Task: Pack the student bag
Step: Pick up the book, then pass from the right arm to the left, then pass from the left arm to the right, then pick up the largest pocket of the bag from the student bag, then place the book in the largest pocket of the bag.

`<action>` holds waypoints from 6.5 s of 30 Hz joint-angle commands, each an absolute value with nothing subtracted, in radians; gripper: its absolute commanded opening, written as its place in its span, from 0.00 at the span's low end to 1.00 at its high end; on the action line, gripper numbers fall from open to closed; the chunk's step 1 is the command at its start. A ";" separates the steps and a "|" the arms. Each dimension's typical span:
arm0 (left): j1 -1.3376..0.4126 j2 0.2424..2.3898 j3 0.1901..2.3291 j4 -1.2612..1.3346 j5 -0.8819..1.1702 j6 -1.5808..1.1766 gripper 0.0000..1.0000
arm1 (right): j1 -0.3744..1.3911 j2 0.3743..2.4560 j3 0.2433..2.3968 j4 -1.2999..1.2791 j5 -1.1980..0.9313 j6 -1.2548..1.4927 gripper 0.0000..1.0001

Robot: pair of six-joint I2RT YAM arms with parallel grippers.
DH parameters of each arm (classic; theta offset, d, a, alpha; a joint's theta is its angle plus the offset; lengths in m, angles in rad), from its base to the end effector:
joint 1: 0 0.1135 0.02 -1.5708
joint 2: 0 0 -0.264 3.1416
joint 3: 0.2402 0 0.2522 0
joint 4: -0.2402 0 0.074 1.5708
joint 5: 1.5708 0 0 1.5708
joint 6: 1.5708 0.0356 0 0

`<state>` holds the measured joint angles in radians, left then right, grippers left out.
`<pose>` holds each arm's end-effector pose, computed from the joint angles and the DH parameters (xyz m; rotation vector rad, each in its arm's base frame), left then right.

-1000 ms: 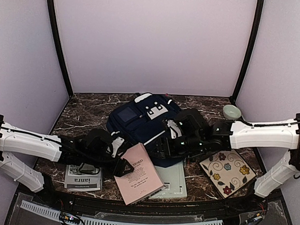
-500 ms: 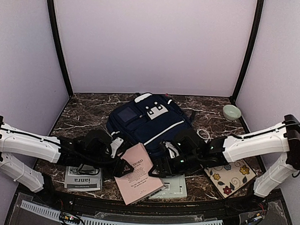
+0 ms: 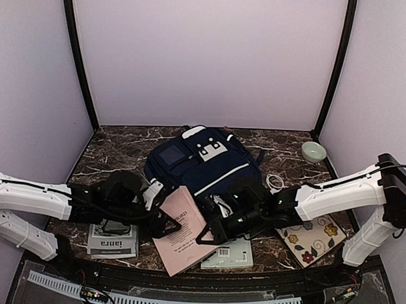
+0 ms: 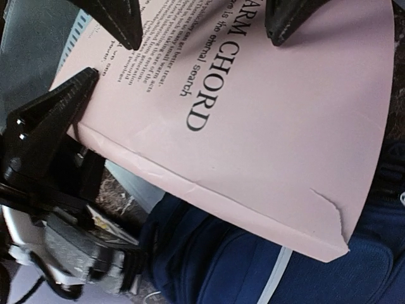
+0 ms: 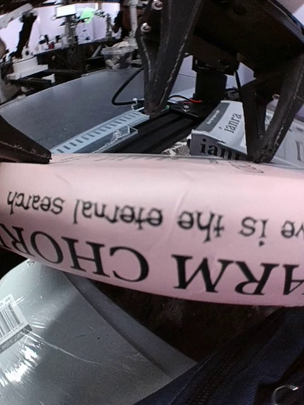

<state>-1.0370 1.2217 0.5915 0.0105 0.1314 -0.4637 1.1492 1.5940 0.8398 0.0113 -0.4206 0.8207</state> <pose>0.1242 -0.2193 0.2022 0.7445 2.2425 -0.9429 0.1194 0.3017 0.1814 -0.6946 2.6350 1.3134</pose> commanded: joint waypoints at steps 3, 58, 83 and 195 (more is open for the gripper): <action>-1.042 1.061 0.623 -0.011 0.200 -0.306 0.77 | 1.108 1.473 0.887 -0.071 -0.389 0.669 0.22; -0.942 1.047 0.969 0.119 0.587 -0.126 0.12 | 1.012 0.778 0.728 -0.078 -0.261 0.043 0.96; -0.937 1.183 1.022 0.067 0.515 -0.121 0.21 | 1.002 0.686 0.569 0.307 -0.108 0.435 0.03; -0.877 1.832 1.929 -0.433 -0.105 0.098 0.00 | 0.770 1.501 0.937 -0.021 0.137 0.768 0.87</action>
<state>-0.8925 1.9144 1.9408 -0.5961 -0.0742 0.0898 0.7677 1.6150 0.9821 0.2001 0.2062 0.9409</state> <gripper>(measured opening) 0.059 0.861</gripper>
